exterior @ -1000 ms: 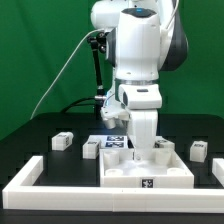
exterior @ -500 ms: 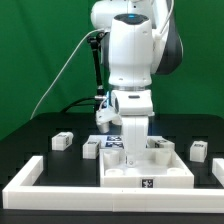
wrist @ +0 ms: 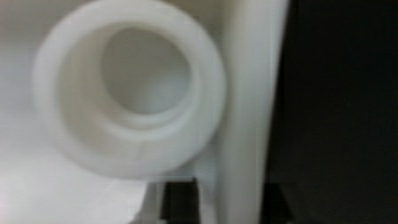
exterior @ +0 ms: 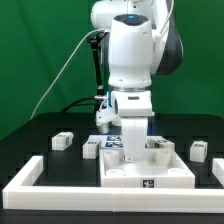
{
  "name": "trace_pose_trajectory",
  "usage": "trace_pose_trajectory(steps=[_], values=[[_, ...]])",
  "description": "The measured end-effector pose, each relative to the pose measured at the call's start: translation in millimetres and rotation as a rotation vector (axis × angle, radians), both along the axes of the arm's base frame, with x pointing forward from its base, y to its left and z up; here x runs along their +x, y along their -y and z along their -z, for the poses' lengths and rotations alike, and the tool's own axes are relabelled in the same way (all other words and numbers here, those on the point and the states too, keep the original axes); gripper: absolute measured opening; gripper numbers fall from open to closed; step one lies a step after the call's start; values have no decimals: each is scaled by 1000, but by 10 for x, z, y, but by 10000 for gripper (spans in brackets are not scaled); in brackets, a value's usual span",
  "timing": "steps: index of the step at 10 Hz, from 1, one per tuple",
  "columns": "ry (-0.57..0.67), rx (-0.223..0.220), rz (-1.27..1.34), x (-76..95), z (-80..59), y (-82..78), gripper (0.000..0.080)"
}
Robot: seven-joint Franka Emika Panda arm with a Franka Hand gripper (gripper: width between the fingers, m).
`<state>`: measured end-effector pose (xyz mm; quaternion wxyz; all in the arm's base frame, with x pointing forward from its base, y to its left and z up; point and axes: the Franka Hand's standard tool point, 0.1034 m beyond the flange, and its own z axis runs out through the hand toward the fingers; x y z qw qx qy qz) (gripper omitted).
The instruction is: Assemble one leg
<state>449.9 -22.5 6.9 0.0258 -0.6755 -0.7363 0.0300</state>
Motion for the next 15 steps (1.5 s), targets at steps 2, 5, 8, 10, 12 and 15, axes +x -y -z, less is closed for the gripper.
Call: trace_pose_trajectory(steps=[2, 5, 8, 10, 12, 15], values=[[11, 1, 0, 24, -10, 1, 60], [14, 1, 1, 31, -13, 1, 60], [21, 5, 22, 97, -13, -115, 61], [31, 16, 30, 191, -4, -275, 61], [40, 27, 40, 299, -3, -408, 61], [45, 32, 100, 396, -8, -644, 61]])
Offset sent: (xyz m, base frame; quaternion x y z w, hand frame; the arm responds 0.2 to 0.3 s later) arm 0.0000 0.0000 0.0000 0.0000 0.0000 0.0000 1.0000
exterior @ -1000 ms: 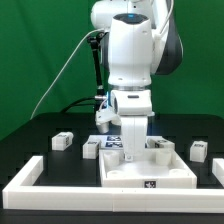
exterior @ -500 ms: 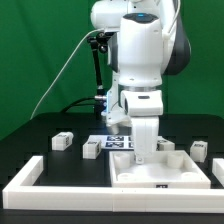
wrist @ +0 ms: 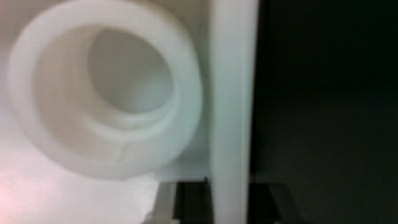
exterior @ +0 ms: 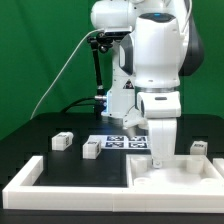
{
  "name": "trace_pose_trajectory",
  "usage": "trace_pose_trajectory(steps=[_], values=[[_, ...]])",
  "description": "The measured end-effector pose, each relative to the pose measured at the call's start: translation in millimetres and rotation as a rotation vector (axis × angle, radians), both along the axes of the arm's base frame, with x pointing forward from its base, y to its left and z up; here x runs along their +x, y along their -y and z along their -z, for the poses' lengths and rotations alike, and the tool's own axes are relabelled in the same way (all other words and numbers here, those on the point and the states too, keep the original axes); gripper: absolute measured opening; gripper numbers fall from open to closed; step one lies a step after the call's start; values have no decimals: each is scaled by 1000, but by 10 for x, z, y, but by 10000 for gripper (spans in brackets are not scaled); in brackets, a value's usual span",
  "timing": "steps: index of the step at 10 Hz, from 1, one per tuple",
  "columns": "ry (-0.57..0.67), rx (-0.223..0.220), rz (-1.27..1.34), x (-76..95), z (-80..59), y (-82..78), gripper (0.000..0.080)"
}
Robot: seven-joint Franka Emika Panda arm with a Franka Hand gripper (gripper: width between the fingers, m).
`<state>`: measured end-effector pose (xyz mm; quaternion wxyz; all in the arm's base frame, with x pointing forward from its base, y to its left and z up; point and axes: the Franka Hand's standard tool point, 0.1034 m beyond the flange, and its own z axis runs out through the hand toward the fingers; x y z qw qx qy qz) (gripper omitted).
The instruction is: Assemble one leg
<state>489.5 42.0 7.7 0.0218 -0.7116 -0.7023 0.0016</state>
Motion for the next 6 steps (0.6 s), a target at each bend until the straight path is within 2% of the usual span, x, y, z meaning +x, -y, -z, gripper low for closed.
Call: trace_pose_trajectory(steps=[1, 6], values=[[-6, 0, 1, 2, 2, -61, 61], [-25, -6, 25, 0, 9, -67, 69]])
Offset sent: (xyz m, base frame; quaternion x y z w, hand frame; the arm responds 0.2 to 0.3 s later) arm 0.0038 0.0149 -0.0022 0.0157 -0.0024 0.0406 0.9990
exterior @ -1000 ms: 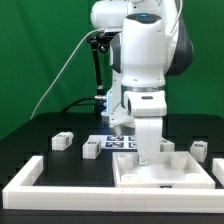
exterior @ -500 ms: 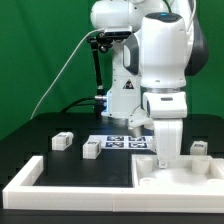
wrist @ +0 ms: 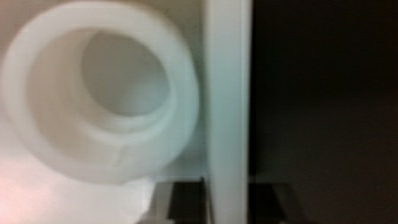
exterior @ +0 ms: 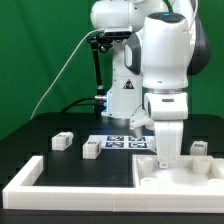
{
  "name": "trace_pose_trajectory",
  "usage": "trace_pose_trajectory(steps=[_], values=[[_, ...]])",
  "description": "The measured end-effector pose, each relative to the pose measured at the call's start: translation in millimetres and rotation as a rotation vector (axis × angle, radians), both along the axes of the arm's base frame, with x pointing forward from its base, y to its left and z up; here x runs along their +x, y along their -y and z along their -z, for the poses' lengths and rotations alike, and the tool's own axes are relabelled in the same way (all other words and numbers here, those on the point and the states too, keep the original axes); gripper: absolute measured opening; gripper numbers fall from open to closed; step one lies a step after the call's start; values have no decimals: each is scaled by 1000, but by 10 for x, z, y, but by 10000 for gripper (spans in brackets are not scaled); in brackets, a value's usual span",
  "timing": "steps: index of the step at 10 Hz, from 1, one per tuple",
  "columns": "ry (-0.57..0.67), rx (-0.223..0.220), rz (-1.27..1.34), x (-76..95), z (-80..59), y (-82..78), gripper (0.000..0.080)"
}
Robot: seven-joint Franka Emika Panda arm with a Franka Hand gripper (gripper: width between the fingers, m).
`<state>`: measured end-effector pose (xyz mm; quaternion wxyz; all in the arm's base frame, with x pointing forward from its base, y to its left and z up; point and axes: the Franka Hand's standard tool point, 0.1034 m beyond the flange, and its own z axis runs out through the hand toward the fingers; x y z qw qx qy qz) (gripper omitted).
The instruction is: Assemble one leg
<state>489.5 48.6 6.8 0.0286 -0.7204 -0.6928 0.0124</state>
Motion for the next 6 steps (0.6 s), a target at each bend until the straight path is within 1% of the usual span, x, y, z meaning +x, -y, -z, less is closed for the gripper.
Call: trace_pose_trajectory(steps=[2, 3, 4, 5, 6], values=[[0, 0, 0, 0, 0, 1, 422], [0, 0, 0, 0, 0, 2, 554], [0, 0, 1, 0, 0, 2, 554], [0, 0, 1, 0, 0, 2, 632], [0, 0, 1, 0, 0, 3, 644]])
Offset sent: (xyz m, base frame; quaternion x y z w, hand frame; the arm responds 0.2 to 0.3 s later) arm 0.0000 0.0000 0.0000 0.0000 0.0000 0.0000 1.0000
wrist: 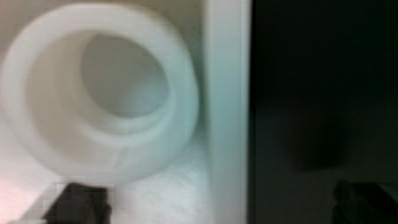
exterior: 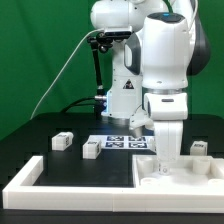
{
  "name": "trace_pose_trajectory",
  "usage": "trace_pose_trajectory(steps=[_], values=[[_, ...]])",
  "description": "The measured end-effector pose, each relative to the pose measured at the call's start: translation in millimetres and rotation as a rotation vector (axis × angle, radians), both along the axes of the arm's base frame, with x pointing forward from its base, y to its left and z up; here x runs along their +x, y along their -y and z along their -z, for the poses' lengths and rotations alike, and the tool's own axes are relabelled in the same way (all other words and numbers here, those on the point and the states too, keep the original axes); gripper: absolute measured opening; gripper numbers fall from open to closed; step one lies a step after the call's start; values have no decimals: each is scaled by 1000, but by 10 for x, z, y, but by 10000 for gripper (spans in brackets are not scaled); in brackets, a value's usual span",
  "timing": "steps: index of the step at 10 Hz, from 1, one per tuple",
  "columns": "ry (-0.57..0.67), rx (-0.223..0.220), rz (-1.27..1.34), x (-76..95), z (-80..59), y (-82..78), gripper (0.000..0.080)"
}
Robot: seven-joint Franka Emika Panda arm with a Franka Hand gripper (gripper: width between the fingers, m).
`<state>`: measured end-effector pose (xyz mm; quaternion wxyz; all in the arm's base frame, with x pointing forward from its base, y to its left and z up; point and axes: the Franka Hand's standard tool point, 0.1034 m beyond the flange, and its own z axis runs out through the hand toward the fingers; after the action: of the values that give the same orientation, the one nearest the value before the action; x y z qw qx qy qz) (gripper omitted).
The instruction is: Assemble one leg
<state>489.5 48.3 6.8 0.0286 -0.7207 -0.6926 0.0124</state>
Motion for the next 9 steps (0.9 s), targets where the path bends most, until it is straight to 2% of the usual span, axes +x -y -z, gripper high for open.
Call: trace_pose_trajectory(steps=[3, 7, 8, 9], values=[[2, -1, 13, 6, -20, -8, 648], [43, -26, 78, -61, -444, -89, 649], [50, -29, 98, -77, -494, -111, 649], [48, -28, 106, -84, -487, -116, 649]])
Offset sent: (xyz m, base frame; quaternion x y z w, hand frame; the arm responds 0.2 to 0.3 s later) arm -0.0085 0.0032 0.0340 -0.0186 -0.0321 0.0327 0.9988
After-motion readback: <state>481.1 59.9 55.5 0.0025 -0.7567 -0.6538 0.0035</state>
